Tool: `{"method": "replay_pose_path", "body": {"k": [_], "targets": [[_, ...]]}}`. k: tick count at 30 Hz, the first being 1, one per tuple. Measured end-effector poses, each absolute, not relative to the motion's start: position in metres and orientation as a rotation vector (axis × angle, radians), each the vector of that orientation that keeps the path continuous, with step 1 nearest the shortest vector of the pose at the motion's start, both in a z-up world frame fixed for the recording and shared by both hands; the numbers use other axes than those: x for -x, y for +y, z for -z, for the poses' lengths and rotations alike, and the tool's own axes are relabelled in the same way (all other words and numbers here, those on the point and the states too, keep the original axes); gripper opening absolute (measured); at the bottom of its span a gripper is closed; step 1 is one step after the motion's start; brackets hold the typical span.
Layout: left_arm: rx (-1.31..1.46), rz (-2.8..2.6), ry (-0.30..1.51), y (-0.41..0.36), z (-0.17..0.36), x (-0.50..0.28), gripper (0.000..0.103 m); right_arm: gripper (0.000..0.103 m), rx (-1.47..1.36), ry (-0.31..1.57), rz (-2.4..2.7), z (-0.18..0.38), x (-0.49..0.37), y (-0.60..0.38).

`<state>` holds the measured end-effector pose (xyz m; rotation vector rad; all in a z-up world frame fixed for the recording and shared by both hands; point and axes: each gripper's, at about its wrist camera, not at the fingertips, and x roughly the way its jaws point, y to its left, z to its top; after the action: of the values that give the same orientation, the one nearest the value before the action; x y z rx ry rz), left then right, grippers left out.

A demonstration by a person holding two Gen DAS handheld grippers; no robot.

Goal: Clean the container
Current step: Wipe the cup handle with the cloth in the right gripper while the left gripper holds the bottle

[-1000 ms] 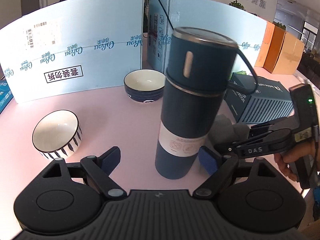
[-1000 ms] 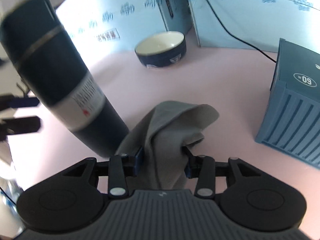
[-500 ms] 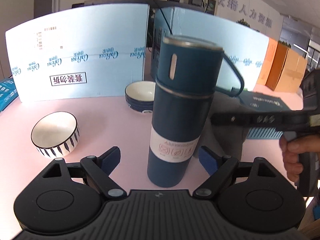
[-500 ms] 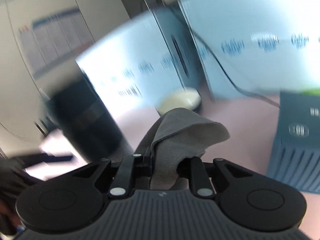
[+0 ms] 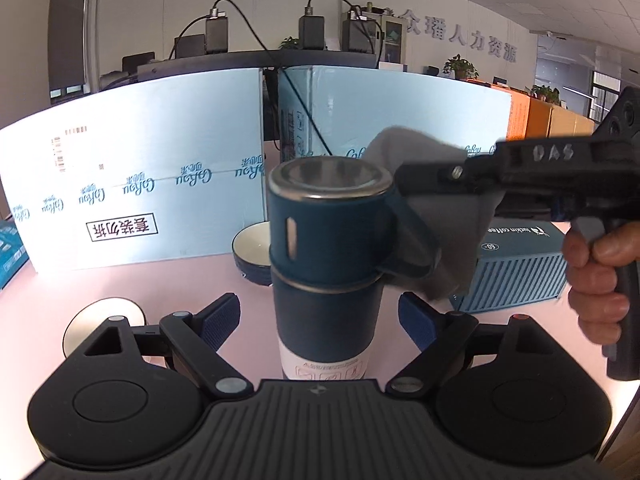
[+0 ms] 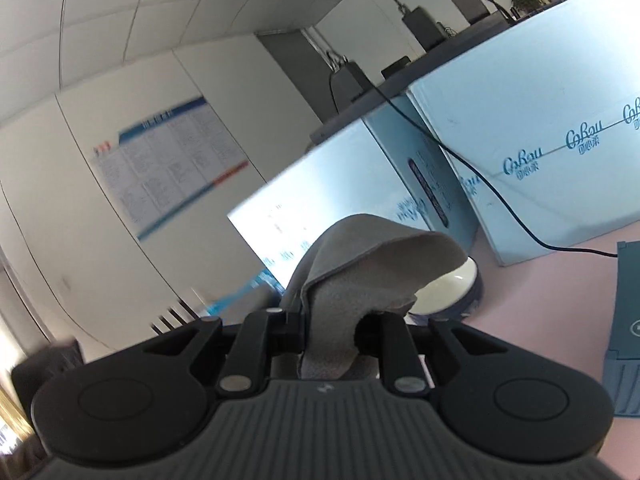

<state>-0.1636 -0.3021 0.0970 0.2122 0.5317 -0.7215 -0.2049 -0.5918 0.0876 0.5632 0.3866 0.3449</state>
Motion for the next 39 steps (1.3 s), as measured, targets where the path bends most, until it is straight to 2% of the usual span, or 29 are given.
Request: {"method": "replay_pose_path", "body": {"k": [14, 18, 28, 32, 39], "targets": [[-0.281, 0.665, 0.603, -0.315, -0.088, 0.161, 0.084, 0.022, -0.500, 0.620, -0.270, -0.014, 0.204, -0.574], [-0.265, 0.625, 0.643, -0.314, -0.082, 0.158, 0.084, 0.022, -0.521, 0.585, -0.272, -0.023, 0.207, -0.576], [-0.196, 0.615, 0.671, -0.309, -0.075, 0.152, 0.085, 0.022, -0.576, 0.363, -0.312, -0.086, 0.211, -0.585], [-0.199, 0.621, 0.674, -0.309, -0.074, 0.151, 0.085, 0.022, -0.582, 0.347, -0.341, -0.092, 0.204, -0.584], [-0.174, 0.632, 0.647, -0.305, -0.082, 0.154, 0.085, 0.022, -0.583, 0.421, -0.311, -0.067, 0.199, -0.583]]}}
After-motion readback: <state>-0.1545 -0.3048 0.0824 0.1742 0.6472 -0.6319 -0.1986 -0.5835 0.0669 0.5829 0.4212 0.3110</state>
